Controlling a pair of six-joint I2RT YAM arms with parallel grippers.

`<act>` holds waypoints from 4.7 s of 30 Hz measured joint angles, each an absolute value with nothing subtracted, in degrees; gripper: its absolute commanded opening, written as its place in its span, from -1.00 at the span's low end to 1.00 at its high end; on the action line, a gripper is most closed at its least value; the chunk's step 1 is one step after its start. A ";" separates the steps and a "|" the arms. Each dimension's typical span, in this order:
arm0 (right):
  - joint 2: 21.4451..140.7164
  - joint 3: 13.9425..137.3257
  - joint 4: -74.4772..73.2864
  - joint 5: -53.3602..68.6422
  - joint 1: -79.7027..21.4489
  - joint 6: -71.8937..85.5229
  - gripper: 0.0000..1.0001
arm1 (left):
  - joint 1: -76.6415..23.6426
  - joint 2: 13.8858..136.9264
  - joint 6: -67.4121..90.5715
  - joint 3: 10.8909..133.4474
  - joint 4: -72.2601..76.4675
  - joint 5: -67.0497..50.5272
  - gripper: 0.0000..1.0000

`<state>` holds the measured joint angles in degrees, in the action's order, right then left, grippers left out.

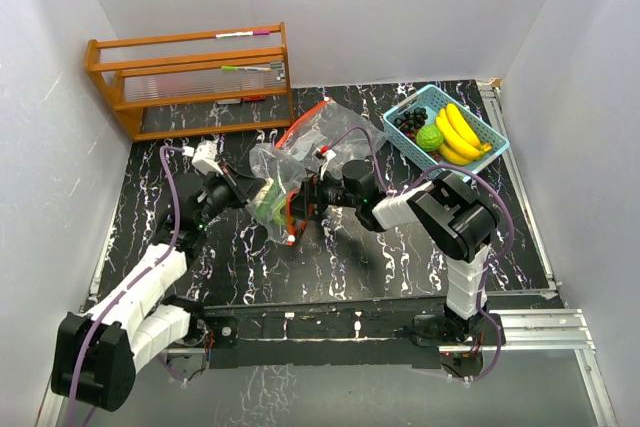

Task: Open the zip-top bag and remove the fake food
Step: Pick up the fake vegetable from the zipper food storage bag, then place the fake vegetable in the bin, then pick up the fake vegetable from the zipper food storage bag.

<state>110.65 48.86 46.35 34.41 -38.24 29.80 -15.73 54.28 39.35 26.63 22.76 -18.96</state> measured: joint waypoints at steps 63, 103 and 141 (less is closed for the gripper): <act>86.35 47.53 17.56 1.56 0.75 20.71 -0.03 | -15.88 66.37 39.64 20.78 27.22 -19.44 -1.00; 98.70 44.03 24.88 7.79 -32.08 23.42 -0.01 | -15.88 65.98 41.04 20.80 25.87 -17.47 -1.00; 113.86 56.45 33.04 24.56 -40.10 26.83 0.18 | -15.88 60.27 40.07 20.80 20.91 -15.31 -1.00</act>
<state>113.86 56.45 33.04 24.56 -40.10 26.83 -15.88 60.27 40.07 20.80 20.91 -15.31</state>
